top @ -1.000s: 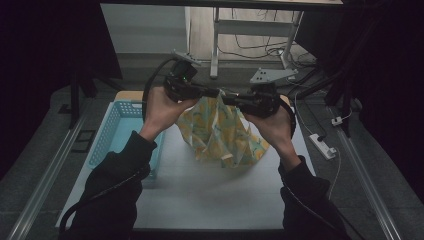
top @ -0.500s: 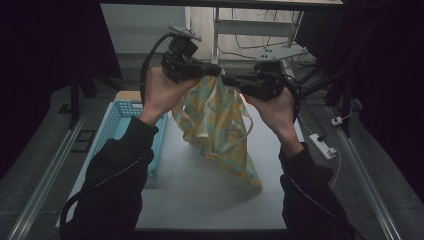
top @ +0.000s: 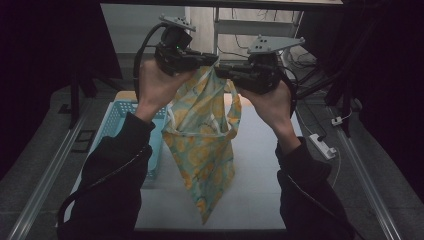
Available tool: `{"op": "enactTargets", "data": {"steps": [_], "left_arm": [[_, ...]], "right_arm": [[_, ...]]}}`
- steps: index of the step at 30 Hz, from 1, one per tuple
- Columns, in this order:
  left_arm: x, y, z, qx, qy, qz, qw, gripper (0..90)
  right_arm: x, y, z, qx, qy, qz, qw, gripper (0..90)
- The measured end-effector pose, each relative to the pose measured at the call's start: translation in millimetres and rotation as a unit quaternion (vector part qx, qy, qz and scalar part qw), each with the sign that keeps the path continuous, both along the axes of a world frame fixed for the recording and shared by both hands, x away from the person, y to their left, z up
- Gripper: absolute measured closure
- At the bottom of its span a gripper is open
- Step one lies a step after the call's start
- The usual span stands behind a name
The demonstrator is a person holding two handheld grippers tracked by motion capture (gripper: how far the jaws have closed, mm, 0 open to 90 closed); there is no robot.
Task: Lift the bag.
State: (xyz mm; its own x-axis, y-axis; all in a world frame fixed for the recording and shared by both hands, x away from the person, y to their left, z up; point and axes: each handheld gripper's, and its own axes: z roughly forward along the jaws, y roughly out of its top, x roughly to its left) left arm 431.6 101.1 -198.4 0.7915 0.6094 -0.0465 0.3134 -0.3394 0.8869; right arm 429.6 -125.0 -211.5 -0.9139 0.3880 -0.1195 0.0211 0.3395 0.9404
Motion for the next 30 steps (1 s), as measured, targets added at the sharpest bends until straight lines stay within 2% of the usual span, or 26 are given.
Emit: {"op": "enactTargets", "data": {"steps": [4,8,12,19,25,30], "left_arm": [[2.3,-2.3,-7.1,0.014,0.001,0.002,0.9999,89.5],[6.5,-3.8,-19.1,0.027,0.011,0.004,0.9996,89.5],[11.0,-2.2,-30.9,0.02,0.023,-0.005,0.9995,89.4],[20.6,-4.5,-57.4,0.039,0.045,-0.009,0.9982,89.0],[30.3,-6.6,-81.5,0.04,0.067,-0.009,0.9969,88.7],[34.9,-8.3,-94.1,0.042,0.078,-0.013,0.996,88.5]], "right_arm": [[1.2,3.7,-7.6,-0.009,0.001,-0.001,1.0,89.9],[4.0,6.1,-19.8,-0.024,0.005,-0.003,0.9997,89.9],[8.7,5.8,-33.2,-0.028,0.016,-0.003,0.9995,89.8],[17.1,5.0,-57.6,-0.049,0.037,-0.011,0.998,89.5],[26.5,3.7,-81.4,-0.061,0.057,-0.014,0.9964,89.3],[31.2,1.8,-92.3,-0.061,0.07,-0.015,0.9956,89.0]]}}
